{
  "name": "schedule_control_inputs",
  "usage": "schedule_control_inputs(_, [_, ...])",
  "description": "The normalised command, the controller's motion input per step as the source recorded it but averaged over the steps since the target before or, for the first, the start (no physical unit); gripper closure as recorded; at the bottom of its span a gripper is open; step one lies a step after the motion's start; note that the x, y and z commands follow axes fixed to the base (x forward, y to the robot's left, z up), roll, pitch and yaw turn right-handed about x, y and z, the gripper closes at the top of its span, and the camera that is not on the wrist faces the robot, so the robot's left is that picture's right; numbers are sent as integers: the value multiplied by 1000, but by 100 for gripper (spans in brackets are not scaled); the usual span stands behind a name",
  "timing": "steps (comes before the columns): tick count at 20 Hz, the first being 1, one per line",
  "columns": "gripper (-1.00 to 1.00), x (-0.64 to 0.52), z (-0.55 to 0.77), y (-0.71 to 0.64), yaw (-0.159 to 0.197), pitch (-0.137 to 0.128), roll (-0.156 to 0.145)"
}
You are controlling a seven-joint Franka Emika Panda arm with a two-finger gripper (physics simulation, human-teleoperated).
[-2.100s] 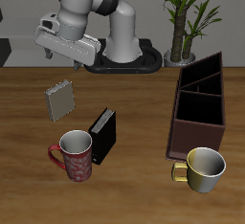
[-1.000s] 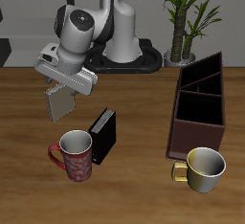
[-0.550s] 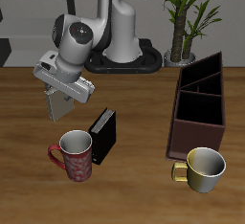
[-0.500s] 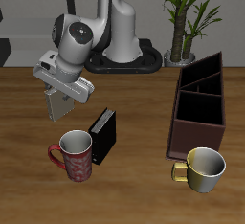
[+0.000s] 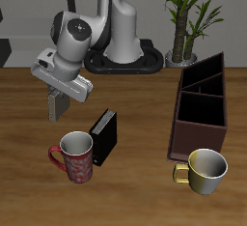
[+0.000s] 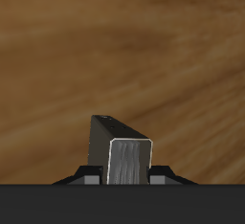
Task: Place the yellow book into the left desk caddy's left compartment
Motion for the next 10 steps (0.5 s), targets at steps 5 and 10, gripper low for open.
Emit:
schedule_control_inputs(5, [100,44,267,217,3,-22,7])
schedule_control_inputs(10, [100,-63,580,497,5,-36,10])
